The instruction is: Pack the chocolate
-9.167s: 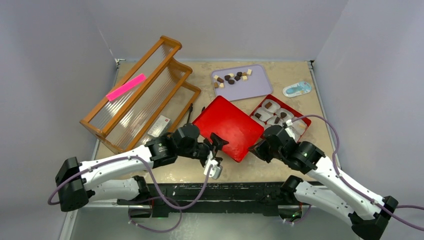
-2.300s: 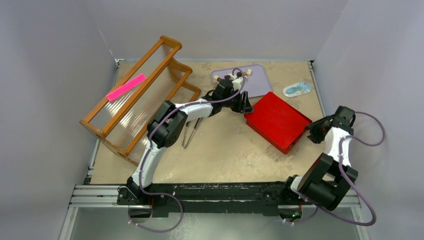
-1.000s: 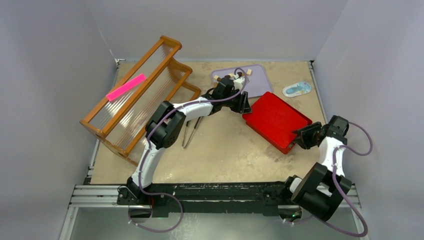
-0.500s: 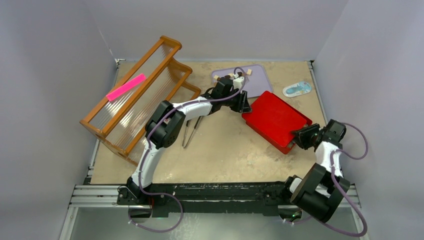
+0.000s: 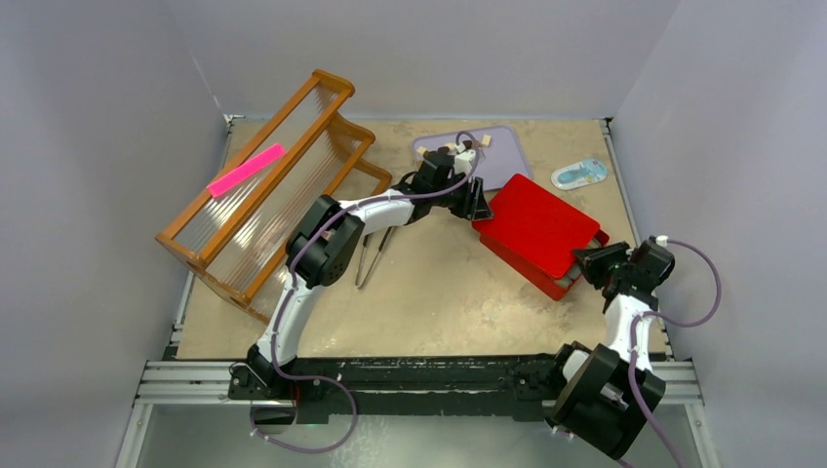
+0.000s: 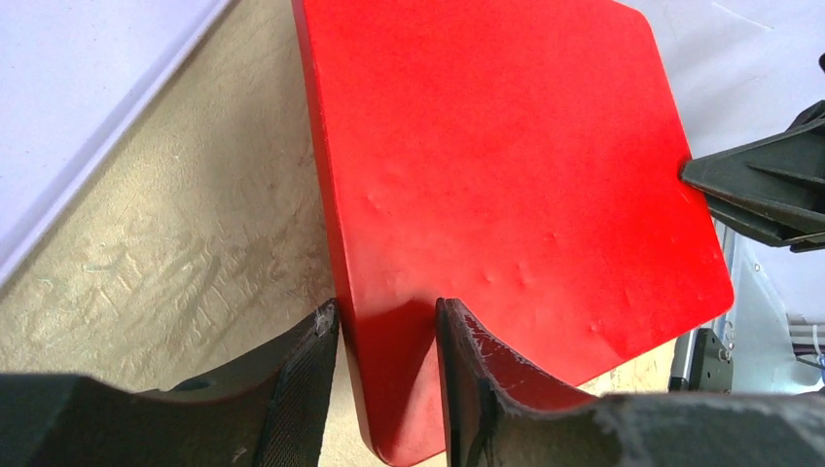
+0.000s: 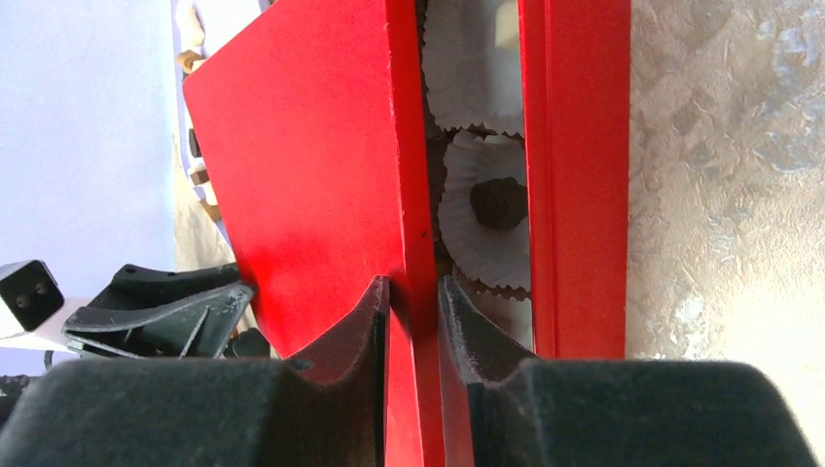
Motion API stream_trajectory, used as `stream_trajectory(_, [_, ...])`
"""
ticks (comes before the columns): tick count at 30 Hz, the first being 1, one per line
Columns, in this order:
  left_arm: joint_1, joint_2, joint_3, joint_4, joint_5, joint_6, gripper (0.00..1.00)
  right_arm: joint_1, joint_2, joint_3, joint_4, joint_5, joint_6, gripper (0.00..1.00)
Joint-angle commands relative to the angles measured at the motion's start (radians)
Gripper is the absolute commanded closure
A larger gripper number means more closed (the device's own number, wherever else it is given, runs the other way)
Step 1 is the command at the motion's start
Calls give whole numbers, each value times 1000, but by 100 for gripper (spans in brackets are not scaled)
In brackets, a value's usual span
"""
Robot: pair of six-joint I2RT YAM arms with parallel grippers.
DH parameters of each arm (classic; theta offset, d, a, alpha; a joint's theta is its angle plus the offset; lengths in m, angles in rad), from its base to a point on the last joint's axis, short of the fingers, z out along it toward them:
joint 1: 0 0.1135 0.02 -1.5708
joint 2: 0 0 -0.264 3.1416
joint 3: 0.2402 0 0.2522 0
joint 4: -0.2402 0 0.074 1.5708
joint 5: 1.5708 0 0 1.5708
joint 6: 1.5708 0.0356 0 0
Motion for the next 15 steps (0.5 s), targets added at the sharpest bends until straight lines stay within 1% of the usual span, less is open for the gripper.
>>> stream_trajectory(1, [-7, 8, 41, 12, 11, 25, 59, -1, -17, -26, 53, 24, 22, 88])
stream_trajectory(10, [-2, -12, 61, -19, -15, 39, 45, -1, -39, -81, 128, 77, 53, 92])
stream_trajectory(15, [2, -35, 54, -35, -36, 47, 43, -1, -57, -67, 98, 110, 42, 93])
